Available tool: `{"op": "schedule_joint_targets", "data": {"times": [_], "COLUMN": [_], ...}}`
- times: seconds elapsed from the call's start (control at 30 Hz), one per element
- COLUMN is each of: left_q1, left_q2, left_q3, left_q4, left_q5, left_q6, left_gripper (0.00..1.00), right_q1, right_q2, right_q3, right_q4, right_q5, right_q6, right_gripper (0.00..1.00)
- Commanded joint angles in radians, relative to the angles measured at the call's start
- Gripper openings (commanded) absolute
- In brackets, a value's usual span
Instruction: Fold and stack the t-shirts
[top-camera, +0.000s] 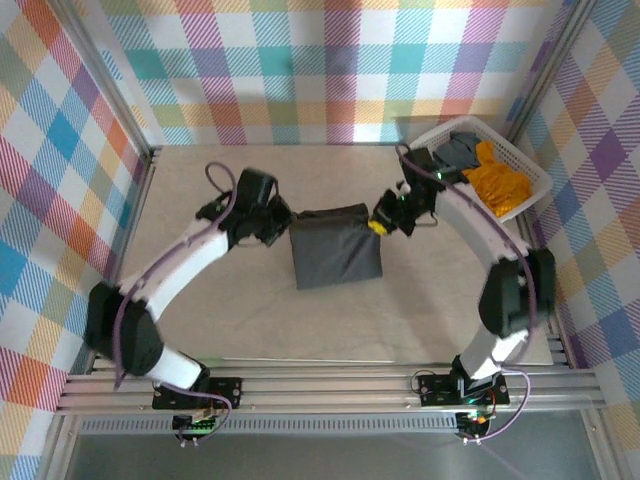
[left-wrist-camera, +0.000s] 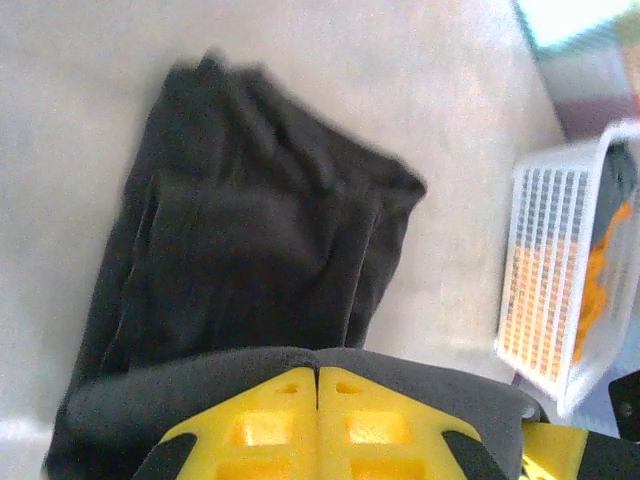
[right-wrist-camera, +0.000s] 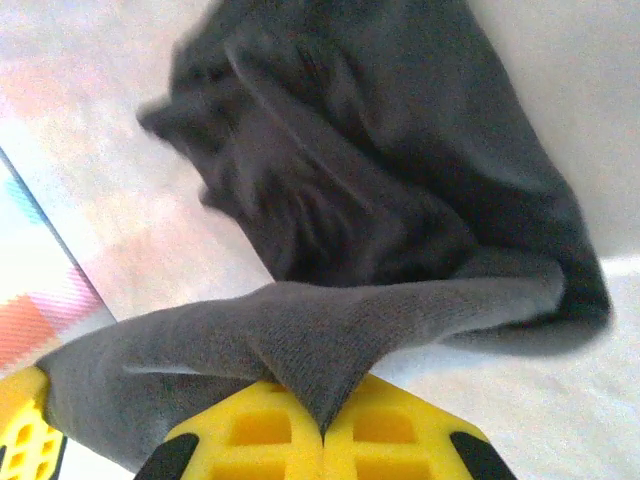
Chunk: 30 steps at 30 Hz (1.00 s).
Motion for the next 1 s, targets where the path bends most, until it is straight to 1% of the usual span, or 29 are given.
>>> {"op": "schedule_joint_targets", "data": {"times": [0.0, 0.03, 0.1, 0.13, 0.17, 0.23, 0.3, 0.33, 0.37, 0.43, 0.5, 0.57, 0.6, 0.63, 0.77, 0.8, 0.87, 0.93, 0.97], "left_q1": [0.060, 0.071, 0.096, 0.113, 0.127, 0.150, 0.154, 0.154, 0.153, 0.153, 0.154, 0.154, 0.155, 0.154, 0.126, 0.102, 0.010, -0.107, -0.168], "left_q2": [0.177, 0.234, 0.315, 0.348, 0.371, 0.409, 0.415, 0.402, 0.383, 0.323, 0.293, 0.299, 0.302, 0.295, 0.177, 0.147, 0.088, 0.041, 0.023], "left_q3": [0.180, 0.227, 0.296, 0.318, 0.328, 0.360, 0.369, 0.353, 0.328, 0.233, 0.171, 0.174, 0.181, 0.178, 0.078, 0.053, 0.010, -0.051, -0.094], "left_q4": [-0.044, -0.063, -0.095, -0.103, -0.096, -0.112, -0.129, -0.122, -0.106, -0.035, 0.007, -0.021, -0.045, -0.057, -0.041, -0.028, -0.022, 0.026, 0.067], "left_q5": [0.048, 0.043, 0.020, 0.016, 0.018, -0.003, -0.027, -0.030, -0.034, -0.041, -0.037, -0.035, -0.039, -0.046, -0.089, -0.082, -0.087, -0.115, -0.140], "left_q6": [0.100, 0.113, 0.129, 0.128, 0.127, 0.131, 0.136, 0.130, 0.119, 0.079, 0.051, 0.045, 0.048, 0.047, 0.000, -0.016, -0.067, -0.146, -0.213], "left_gripper": [0.00, 0.00, 0.00, 0.00, 0.00, 0.00, 0.00, 0.00, 0.00, 0.00, 0.00, 0.17, 0.28, 0.33, 0.36, 0.37, 0.38, 0.43, 0.45], "right_q1": [-0.029, -0.034, -0.049, -0.060, -0.065, -0.073, -0.073, -0.073, -0.073, -0.083, -0.090, -0.090, -0.090, -0.090, -0.089, -0.089, -0.089, -0.090, -0.089], "right_q2": [0.199, 0.251, 0.351, 0.412, 0.454, 0.555, 0.593, 0.584, 0.568, 0.497, 0.422, 0.356, 0.315, 0.275, 0.139, 0.104, 0.022, -0.062, -0.121], "right_q3": [0.212, 0.271, 0.378, 0.433, 0.476, 0.621, 0.716, 0.728, 0.719, 0.639, 0.531, 0.431, 0.367, 0.307, 0.115, 0.067, -0.053, -0.167, -0.245], "right_q4": [0.022, 0.020, 0.033, 0.048, 0.034, -0.033, -0.078, -0.081, -0.077, -0.035, 0.027, 0.074, 0.103, 0.132, 0.208, 0.214, 0.254, 0.303, 0.333], "right_q5": [-0.059, -0.062, -0.096, -0.136, -0.155, -0.177, -0.163, -0.149, -0.136, -0.107, -0.094, -0.085, -0.086, -0.088, -0.060, -0.053, -0.054, -0.067, -0.074], "right_q6": [-0.039, -0.046, -0.047, -0.039, -0.036, -0.076, -0.144, -0.179, -0.195, -0.212, -0.212, -0.212, -0.208, -0.208, -0.224, -0.235, -0.245, -0.241, -0.233], "right_gripper": [0.00, 0.00, 0.06, 0.14, 0.18, 0.30, 0.37, 0.41, 0.43, 0.46, 0.47, 0.48, 0.48, 0.48, 0.47, 0.46, 0.44, 0.44, 0.44]}}
